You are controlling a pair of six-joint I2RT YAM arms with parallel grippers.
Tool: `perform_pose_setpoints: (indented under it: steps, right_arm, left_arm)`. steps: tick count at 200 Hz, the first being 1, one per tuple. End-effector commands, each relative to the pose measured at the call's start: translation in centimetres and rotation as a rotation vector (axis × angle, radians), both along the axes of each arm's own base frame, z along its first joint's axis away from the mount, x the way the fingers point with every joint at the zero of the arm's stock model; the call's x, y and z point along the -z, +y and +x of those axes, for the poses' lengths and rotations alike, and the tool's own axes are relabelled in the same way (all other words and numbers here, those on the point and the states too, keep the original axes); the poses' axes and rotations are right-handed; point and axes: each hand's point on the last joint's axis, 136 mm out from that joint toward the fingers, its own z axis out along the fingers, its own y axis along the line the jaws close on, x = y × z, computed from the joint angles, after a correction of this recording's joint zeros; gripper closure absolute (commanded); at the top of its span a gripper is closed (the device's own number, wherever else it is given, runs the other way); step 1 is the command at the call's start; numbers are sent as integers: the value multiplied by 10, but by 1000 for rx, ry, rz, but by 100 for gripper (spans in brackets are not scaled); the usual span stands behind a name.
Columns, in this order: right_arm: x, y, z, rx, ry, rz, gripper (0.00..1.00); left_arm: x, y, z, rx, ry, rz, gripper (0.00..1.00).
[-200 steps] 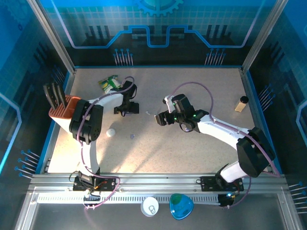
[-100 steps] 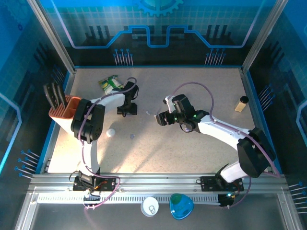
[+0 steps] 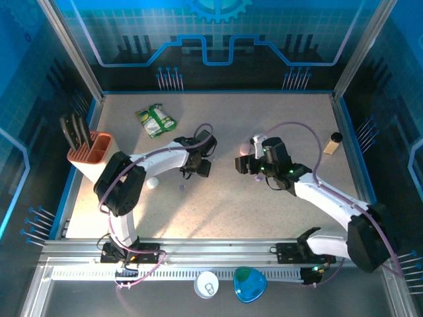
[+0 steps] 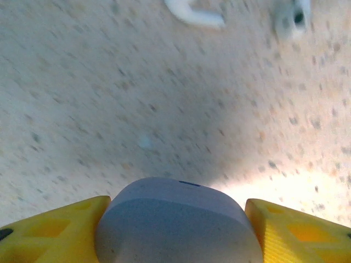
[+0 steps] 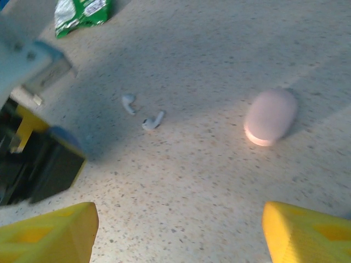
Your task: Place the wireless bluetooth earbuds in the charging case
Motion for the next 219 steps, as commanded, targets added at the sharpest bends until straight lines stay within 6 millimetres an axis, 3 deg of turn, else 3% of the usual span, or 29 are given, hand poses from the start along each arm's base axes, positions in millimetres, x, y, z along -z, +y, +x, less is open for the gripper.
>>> perform_pose_setpoints:
  steps: [1,21,44,117,144,187,203,219]
  right_arm:
    - [-10,-17,-2,61,-34,57,21]
    - [-10,-29,-7,82,-44,56,21]
    - [-8,-35,-12,94,-50,45,21]
    - [-12,-27,-11,46,-64,53,21]
    - [-16,-20,-12,7,-75,57,21]
    - [-11,15,-22,-156,-134,-6,20]
    - [-6,34,-26,-237,-167,-24,20]
    - [6,55,-31,-312,-160,-24,19]
  left_arm:
    - [4,-14,-28,-19,62,-27,38]
    - [11,-38,-44,4,96,-74,38]
    - [20,-50,-55,-2,128,-91,38]
    - [23,-52,-46,4,103,-81,32]
    - [9,-53,-42,-1,63,-105,23]
    - [-39,-34,-27,-93,-41,-253,7]
    - [-52,-11,-16,-182,-91,-299,3]
    - [-51,19,-10,-297,-102,-358,1]
